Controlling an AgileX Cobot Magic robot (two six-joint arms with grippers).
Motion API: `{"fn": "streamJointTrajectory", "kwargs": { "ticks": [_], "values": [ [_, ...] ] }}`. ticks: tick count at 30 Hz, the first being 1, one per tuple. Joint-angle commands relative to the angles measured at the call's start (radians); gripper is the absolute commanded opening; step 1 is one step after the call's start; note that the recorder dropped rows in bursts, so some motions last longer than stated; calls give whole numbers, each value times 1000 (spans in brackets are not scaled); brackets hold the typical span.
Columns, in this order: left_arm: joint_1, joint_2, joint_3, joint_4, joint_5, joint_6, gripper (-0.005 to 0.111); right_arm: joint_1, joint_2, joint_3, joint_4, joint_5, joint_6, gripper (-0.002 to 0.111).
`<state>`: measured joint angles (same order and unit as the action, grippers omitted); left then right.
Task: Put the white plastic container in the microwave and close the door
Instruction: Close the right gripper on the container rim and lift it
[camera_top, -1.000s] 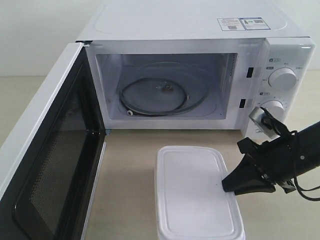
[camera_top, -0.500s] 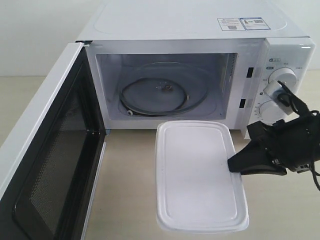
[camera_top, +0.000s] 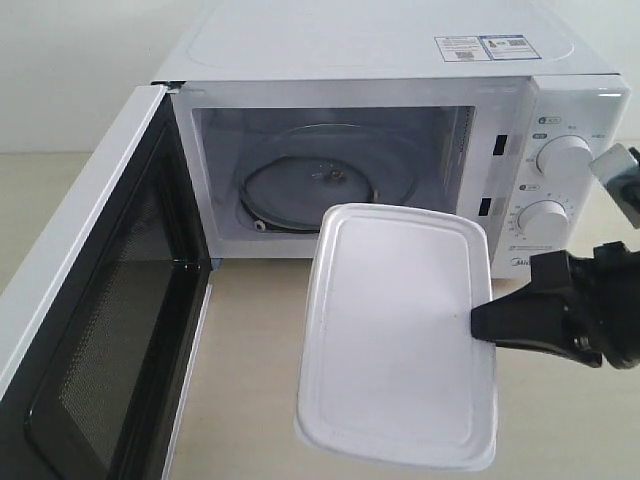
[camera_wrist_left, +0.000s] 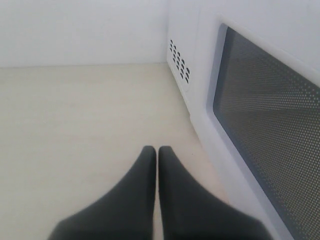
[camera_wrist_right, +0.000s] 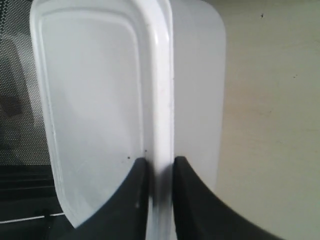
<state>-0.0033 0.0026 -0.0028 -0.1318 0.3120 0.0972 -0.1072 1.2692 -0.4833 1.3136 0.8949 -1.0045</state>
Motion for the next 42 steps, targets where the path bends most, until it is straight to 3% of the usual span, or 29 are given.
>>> {"fn": "streamJointTrajectory", "kwargs": {
  "ticks": [1,11,17,25,42],
  "values": [
    [-6,-3,3,1,-6,0,4,2,-90,48,20,10,-6,0],
    [-6,-3,3,1,-6,0,4,2,-200,124,19,36,-14,0],
    [-6,-3,3,1,-5,0,4,92,-200,124,34,22,-14,0],
    [-6,-3,3,1,-5,0,4,334,-200,124,87,-274,83,0],
    [-6,-3,3,1,-5,0,4,614,-200,122,75,-721,322,0]
  ]
}}
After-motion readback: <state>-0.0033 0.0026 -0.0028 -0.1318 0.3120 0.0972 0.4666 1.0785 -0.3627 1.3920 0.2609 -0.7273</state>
